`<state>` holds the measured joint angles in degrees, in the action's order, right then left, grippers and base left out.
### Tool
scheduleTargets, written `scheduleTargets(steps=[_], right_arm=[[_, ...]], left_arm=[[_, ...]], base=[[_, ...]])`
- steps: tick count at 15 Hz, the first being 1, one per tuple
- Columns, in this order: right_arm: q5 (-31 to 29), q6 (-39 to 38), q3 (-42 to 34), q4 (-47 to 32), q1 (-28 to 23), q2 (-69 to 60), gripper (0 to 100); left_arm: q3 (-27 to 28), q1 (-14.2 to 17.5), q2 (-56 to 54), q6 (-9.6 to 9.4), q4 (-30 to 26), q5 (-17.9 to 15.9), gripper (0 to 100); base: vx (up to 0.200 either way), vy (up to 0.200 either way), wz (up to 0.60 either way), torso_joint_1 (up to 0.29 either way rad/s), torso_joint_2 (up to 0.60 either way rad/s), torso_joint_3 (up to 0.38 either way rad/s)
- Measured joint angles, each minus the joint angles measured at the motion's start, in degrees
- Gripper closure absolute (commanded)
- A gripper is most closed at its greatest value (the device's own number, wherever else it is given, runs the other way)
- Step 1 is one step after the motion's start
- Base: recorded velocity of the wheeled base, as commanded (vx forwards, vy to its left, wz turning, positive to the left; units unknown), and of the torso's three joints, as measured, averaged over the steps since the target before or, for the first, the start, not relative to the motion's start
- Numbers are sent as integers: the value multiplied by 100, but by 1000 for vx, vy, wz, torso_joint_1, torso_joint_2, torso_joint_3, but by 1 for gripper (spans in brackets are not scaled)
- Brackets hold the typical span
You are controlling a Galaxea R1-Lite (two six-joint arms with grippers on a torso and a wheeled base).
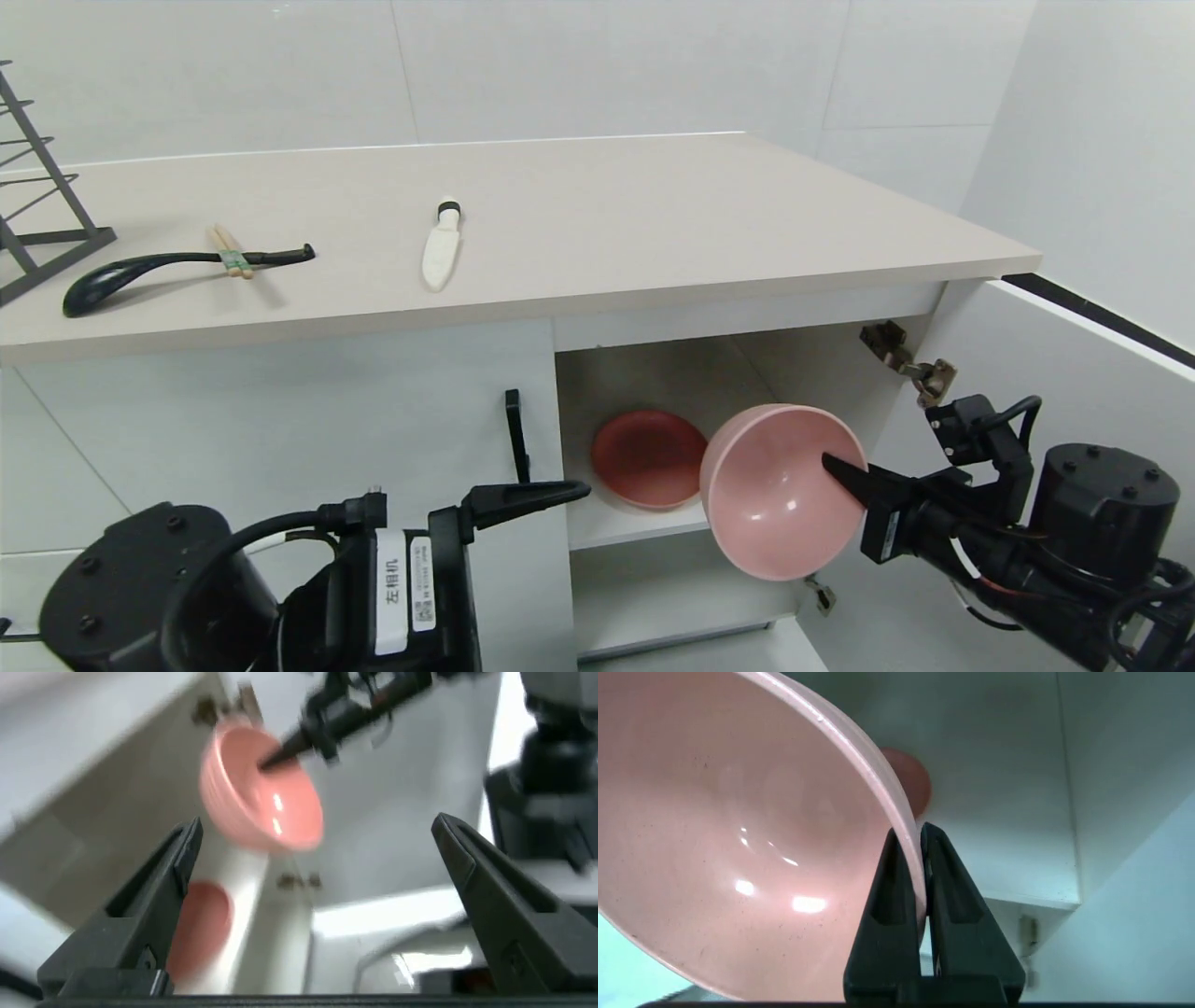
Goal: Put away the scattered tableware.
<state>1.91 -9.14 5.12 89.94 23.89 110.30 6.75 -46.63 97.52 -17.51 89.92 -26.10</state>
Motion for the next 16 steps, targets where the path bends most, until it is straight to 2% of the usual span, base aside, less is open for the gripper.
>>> scheduleTargets(steps=[6,11,13,15,16], right_arm=[[7,-167,184,0,215,199,100],[9,-169,874,-2,258,998,100],[11,-166,1409,-2,247,1448,100],[16,-158,1714,-2,240,1765,100],[18,-158,1814,-2,234,1908,100]], left_arm=[[-631,578,-419,-15,2,-74,0],[-668,757,-657,0,2,-56,0],[-673,757,-750,87,2,-48,0],[-675,761,-811,284,2,16,0],[-675,761,-825,423,2,205,0]], base=[[0,0,0,0,0,0],[0,0,0,0,0,0],[0,0,0,0,0,0],[0,0,0,0,0,0],[0,0,0,0,0,0]])
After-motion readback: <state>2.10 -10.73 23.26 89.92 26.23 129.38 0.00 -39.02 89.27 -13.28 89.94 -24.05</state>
